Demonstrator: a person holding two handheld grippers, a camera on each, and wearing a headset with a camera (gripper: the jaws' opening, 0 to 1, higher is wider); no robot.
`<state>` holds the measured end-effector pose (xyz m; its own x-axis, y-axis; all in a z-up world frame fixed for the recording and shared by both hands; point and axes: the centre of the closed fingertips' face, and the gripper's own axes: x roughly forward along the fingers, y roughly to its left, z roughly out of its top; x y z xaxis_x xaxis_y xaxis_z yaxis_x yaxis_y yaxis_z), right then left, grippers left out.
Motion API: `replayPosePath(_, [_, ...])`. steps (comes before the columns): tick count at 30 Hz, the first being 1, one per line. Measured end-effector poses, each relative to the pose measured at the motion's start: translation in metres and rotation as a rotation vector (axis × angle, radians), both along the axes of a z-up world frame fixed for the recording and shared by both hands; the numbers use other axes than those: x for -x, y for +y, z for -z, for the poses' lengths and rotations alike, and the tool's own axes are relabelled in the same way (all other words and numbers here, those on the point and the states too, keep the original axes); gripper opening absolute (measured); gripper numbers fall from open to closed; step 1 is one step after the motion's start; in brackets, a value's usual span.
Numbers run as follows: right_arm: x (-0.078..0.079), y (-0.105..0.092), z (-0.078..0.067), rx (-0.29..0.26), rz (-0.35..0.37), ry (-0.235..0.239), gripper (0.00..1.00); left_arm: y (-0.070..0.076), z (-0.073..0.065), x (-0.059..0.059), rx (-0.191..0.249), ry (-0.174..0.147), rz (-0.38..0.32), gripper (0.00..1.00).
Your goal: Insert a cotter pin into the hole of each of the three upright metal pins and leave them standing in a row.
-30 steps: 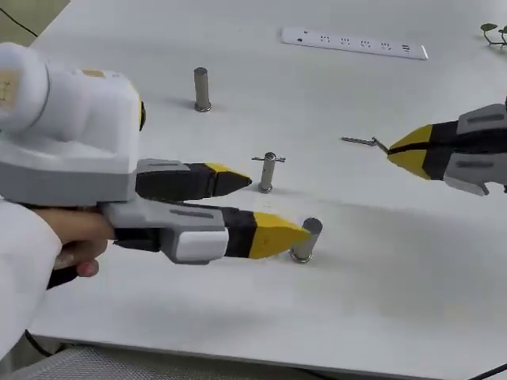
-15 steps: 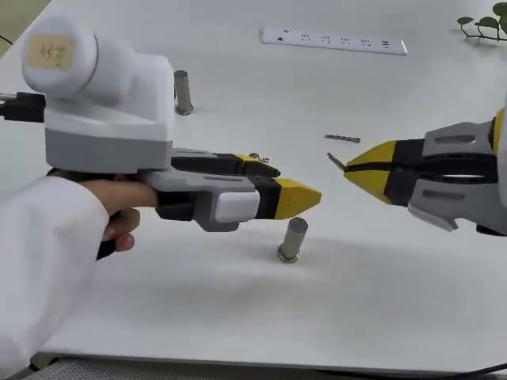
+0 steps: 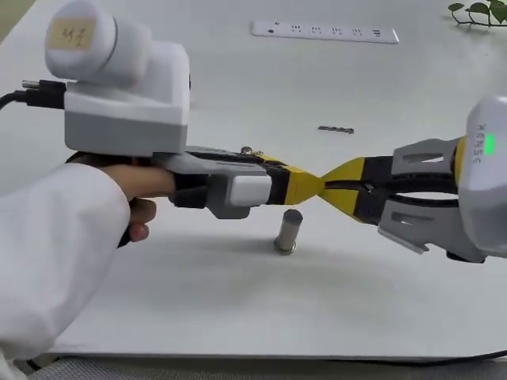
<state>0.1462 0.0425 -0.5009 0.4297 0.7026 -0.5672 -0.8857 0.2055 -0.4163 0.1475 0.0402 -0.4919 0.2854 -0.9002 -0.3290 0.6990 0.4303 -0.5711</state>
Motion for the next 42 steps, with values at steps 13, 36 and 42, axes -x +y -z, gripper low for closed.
replayPosePath(13, [0.0015,-0.0005,-0.0011,0.024,-0.010,-0.017,0.00,-0.0006,0.0010,0.0030,0.009,0.033,0.006,0.01])
replayPosePath(36, [-0.0001,-0.0020,-0.0025,0.051,-0.035,-0.047,0.00,-0.0001,-0.0009,0.0034,-0.021,0.019,0.001,0.00])
replayPosePath(42, [-0.0013,-0.0011,-0.0038,0.039,-0.035,-0.049,0.00,0.0003,-0.0025,0.0024,-0.020,0.026,0.000,0.00])
